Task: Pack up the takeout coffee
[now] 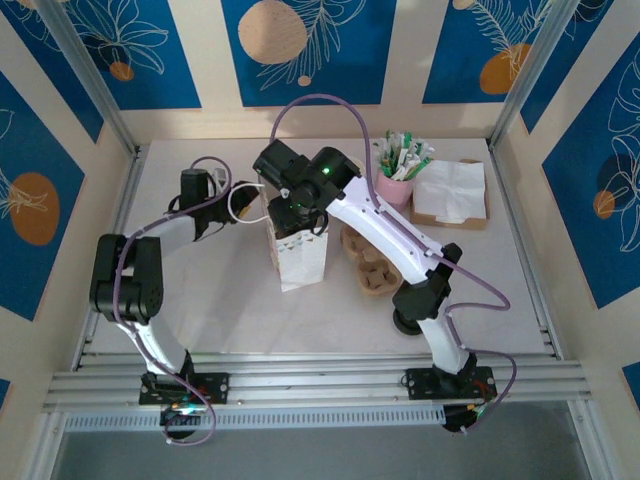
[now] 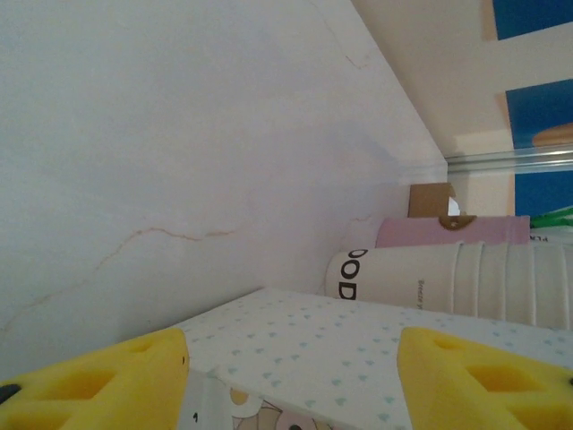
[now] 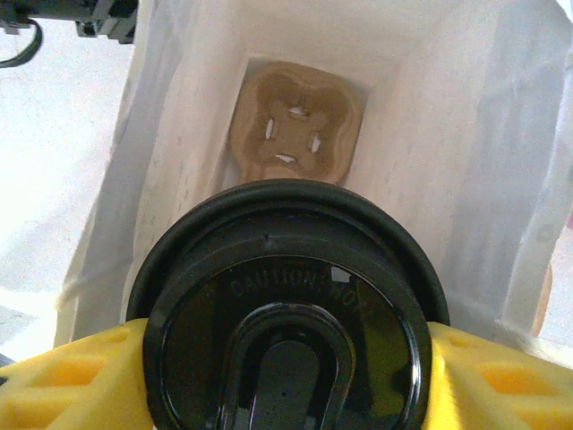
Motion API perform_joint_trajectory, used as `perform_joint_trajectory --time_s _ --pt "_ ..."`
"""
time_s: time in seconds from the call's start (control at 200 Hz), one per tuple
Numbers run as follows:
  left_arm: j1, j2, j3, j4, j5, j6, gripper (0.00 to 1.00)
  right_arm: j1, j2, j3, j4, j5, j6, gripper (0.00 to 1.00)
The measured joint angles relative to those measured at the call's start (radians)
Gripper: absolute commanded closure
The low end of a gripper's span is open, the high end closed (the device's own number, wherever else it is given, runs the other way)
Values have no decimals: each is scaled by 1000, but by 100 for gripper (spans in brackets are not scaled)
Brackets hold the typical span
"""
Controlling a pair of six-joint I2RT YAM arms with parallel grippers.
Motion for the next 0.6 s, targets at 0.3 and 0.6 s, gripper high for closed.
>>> perform_joint_trajectory --time_s 0.3,0.6 --pt "-18 -109 -116 52 -2 -24 37 -25 0 0 -43 -11 -7 41" --pt "-49 -256 -232 72 -33 -39 37 -36 0 0 -63 -23 -15 42"
